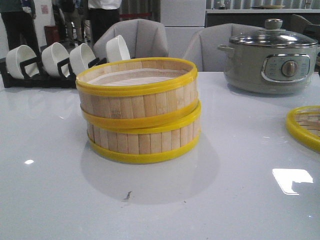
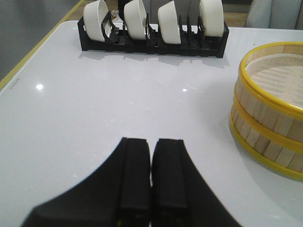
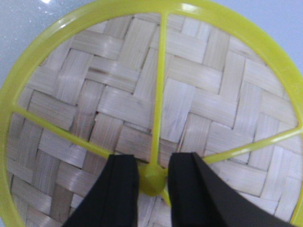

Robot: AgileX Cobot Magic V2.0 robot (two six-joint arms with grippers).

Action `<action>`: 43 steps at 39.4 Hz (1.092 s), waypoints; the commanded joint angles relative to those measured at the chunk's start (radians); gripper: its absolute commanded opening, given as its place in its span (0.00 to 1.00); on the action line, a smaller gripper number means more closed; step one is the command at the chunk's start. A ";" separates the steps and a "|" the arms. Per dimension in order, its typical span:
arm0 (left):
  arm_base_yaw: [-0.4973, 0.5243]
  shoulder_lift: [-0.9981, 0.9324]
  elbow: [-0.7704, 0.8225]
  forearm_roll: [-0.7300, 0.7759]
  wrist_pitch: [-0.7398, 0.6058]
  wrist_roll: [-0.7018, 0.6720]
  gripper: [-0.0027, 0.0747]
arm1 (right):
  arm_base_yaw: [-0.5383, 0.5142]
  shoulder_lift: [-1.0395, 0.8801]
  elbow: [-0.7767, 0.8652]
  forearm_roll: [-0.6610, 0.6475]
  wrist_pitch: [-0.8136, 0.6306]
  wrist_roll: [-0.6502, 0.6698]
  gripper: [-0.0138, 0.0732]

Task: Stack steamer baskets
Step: 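Lower the right gripper and grasp the lid's central yellow knob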

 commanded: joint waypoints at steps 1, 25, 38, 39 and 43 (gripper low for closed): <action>0.002 0.004 -0.028 0.001 -0.085 -0.008 0.14 | -0.004 -0.056 -0.032 -0.007 -0.032 -0.006 0.49; 0.002 0.004 -0.028 0.001 -0.085 -0.008 0.14 | -0.004 -0.043 -0.032 -0.007 -0.027 -0.007 0.49; 0.002 0.004 -0.028 0.001 -0.085 -0.008 0.14 | -0.004 -0.041 -0.032 -0.007 -0.029 -0.007 0.49; 0.002 0.004 -0.028 0.001 -0.085 -0.008 0.14 | -0.004 -0.041 -0.032 -0.007 -0.029 -0.007 0.48; 0.002 0.004 -0.028 0.001 -0.085 -0.008 0.14 | -0.004 -0.041 -0.032 -0.007 -0.025 -0.007 0.41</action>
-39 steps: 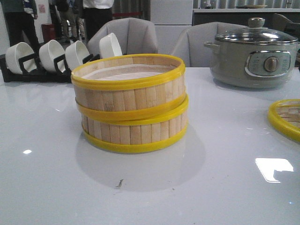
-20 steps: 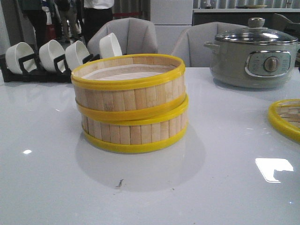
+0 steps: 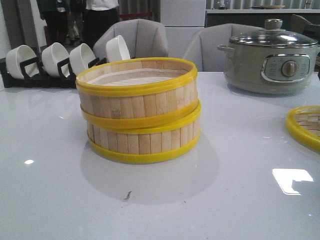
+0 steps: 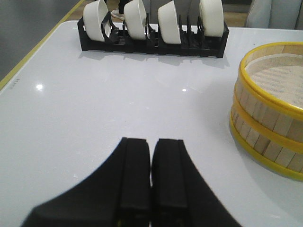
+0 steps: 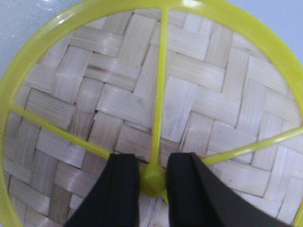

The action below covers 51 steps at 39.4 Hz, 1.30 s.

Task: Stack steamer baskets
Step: 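Lift the lid with the right gripper and carry it over the stack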

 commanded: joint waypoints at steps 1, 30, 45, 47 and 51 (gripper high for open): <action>0.002 0.004 -0.028 0.001 -0.085 -0.008 0.14 | -0.004 -0.050 -0.032 -0.007 -0.023 -0.007 0.37; 0.002 0.004 -0.028 0.001 -0.085 -0.008 0.14 | 0.124 -0.175 -0.242 -0.007 0.133 -0.007 0.22; 0.002 0.004 -0.028 0.001 -0.085 -0.008 0.14 | 0.345 -0.187 -0.458 -0.005 0.229 -0.007 0.22; 0.002 0.004 -0.028 0.001 -0.085 -0.008 0.14 | 0.380 -0.187 -0.476 -0.005 0.230 -0.007 0.22; 0.002 0.004 -0.028 0.001 -0.085 -0.008 0.14 | 0.448 -0.187 -0.499 -0.005 0.230 -0.007 0.22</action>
